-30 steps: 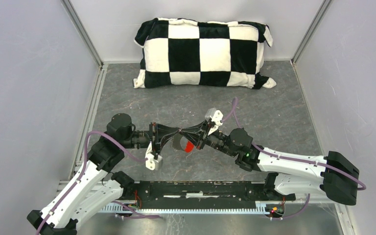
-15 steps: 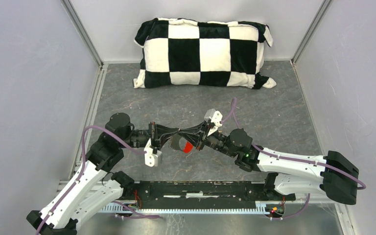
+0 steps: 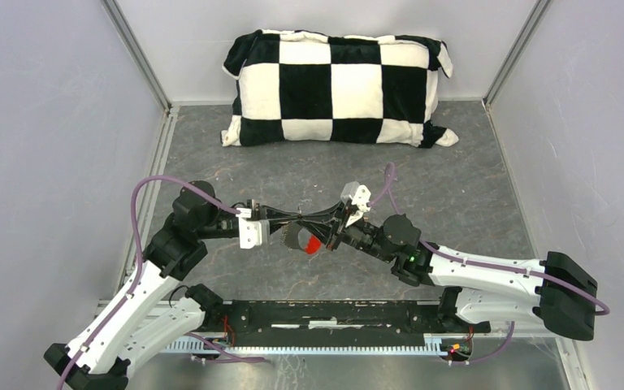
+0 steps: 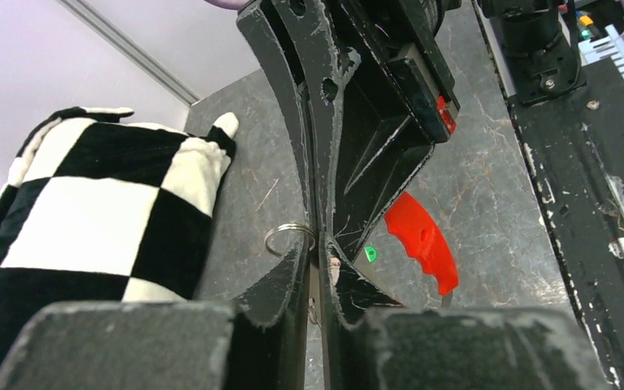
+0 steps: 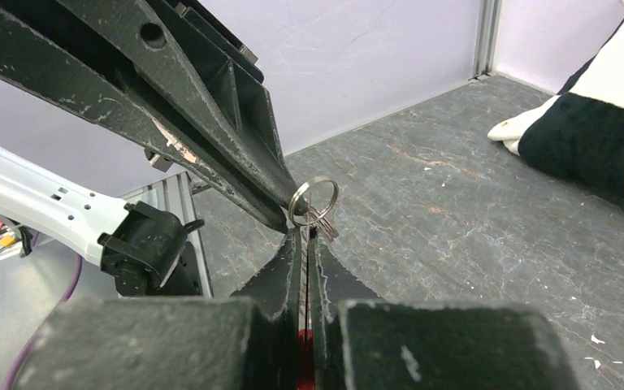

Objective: Put the keys on the keyring

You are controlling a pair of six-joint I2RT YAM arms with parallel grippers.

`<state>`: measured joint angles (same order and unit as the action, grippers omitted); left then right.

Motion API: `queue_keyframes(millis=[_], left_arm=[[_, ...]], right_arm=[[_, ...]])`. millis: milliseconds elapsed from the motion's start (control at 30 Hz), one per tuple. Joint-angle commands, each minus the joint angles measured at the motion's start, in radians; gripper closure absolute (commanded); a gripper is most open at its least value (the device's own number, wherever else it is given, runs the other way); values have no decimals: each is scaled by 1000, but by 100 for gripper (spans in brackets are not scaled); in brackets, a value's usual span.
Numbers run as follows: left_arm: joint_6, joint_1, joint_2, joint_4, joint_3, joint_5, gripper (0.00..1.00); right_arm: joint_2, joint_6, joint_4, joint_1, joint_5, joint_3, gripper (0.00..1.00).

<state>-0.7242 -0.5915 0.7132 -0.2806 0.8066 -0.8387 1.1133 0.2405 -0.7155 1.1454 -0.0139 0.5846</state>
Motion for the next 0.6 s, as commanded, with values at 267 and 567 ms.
queue_keyframes(millis=[267, 567], left_arm=[[106, -2, 30, -19, 36, 34, 80], [60, -3, 36, -84, 54, 42, 86]], right_arm=[[-27, -8, -61, 26, -31, 15, 100], [-31, -18, -53, 29, -27, 15, 100]])
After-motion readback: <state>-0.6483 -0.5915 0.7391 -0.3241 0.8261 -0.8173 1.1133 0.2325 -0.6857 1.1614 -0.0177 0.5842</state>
